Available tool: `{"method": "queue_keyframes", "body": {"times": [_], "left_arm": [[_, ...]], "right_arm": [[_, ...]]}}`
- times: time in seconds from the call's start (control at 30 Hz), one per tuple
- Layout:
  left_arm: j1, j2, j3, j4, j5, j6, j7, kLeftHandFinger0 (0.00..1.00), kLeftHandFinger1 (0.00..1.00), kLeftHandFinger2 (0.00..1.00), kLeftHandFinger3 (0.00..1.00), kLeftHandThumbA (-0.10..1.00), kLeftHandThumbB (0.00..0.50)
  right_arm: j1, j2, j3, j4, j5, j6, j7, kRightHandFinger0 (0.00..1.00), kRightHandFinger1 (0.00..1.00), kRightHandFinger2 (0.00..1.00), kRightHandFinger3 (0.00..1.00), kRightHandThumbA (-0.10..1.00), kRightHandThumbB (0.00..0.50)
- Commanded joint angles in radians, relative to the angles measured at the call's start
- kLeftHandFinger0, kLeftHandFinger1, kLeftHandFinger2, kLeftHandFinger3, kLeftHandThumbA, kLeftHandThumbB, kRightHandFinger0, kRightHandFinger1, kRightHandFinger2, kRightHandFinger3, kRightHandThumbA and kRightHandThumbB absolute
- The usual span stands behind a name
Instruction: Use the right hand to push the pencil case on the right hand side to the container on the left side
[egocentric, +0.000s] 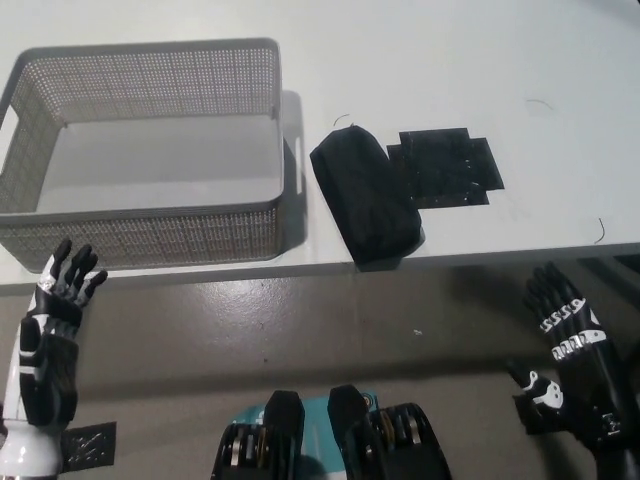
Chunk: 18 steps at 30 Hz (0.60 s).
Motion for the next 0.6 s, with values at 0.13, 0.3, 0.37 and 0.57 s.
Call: {"method": "queue_keyframes", "body": {"times": [0.13, 0.3, 0.37, 0.57], "left_arm": [[0.042, 0.000, -0.006, -0.044, 0.005, -0.011, -0.005, 1.00, 1.00, 1.00, 1.00, 1.00, 0.401], [0.074, -0.012, -0.017, -0.030, 0.018, -0.039, -0.009, 1.00, 1.00, 1.00, 1.00, 1.00, 0.389], [0.087, -0.022, -0.015, -0.028, 0.037, -0.049, 0.005, 1.00, 1.00, 1.00, 1.00, 1.00, 0.396], [0.169, -0.035, -0.013, -0.036, 0.017, -0.064, -0.004, 1.00, 1.00, 1.00, 1.00, 1.00, 0.403]], "right_arm": [[0.011, -0.021, 0.012, 0.001, 0.000, -0.003, 0.017, 1.00, 1.00, 1.00, 1.00, 1.00, 0.339], [0.015, -0.037, 0.011, 0.005, -0.003, -0.015, 0.025, 1.00, 1.00, 1.00, 1.00, 1.00, 0.339], [0.013, -0.046, 0.011, 0.008, 0.007, -0.024, 0.035, 1.00, 1.00, 1.00, 1.00, 1.00, 0.327], [0.072, -0.042, 0.020, -0.021, 0.008, -0.020, 0.025, 1.00, 1.00, 1.00, 1.00, 1.00, 0.330]]}}
